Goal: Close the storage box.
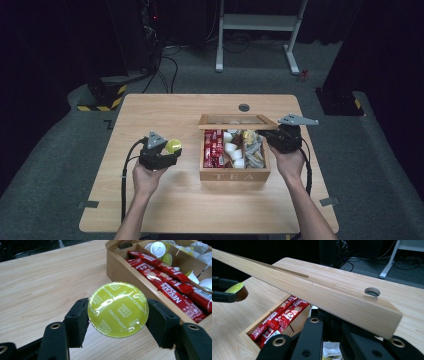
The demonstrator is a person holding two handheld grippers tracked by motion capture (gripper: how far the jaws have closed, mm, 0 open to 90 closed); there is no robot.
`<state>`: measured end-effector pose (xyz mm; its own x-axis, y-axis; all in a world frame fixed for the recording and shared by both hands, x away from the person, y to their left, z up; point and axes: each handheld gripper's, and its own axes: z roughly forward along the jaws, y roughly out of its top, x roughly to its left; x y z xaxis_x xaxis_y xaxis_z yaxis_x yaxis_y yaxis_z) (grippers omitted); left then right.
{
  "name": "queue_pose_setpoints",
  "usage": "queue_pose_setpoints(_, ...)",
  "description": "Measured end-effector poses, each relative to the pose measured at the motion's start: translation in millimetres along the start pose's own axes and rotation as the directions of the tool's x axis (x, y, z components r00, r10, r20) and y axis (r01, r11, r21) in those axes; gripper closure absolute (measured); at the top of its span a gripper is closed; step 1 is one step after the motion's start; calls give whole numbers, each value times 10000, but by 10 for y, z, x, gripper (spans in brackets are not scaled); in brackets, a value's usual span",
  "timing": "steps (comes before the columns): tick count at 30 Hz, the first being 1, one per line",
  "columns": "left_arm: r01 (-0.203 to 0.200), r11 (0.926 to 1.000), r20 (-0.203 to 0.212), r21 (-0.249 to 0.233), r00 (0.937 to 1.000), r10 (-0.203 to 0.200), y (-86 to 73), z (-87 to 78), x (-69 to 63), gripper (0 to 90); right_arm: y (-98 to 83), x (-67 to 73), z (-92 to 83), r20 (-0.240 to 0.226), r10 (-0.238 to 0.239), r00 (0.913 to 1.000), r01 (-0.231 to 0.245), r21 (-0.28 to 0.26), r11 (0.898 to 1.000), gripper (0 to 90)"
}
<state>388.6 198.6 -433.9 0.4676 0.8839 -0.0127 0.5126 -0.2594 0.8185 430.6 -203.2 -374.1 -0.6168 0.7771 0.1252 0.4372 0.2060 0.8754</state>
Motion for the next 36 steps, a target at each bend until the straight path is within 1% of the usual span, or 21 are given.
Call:
queue_pose_setpoints(4,109,9999,-55,29,9999,-109,-33,6,29,386,-1,0,-1,2,13,10000,-13,-7,10000,900)
queue_pose_setpoints(10,63,9999,-179,119,9998,-61,-58,21,46,385,-9,-1,-7,-17,9,10000,-9,-18,10000,900)
queue_pose_setpoints(17,248,9995,-331,215,9992,-241,-136,64,72,385,-17,-1,-13,-32,17,10000,-17,-34,10000,900)
queue_pose_setpoints(19,299,9991,-391,306,9988,-287,-164,88,89,385,-17,-1,-13,-28,17,10000,-17,-34,10000,900)
queue_pose_setpoints(27,159,9991,-538,393,9985,-138,-201,141,73,385,-20,0,-17,-23,17,10000,-18,-21,10000,900)
queue_pose_setpoints(36,202,9979,-551,619,9983,-168,-281,242,57,384,-34,-1,-18,-76,27,10000,-27,-53,10000,900)
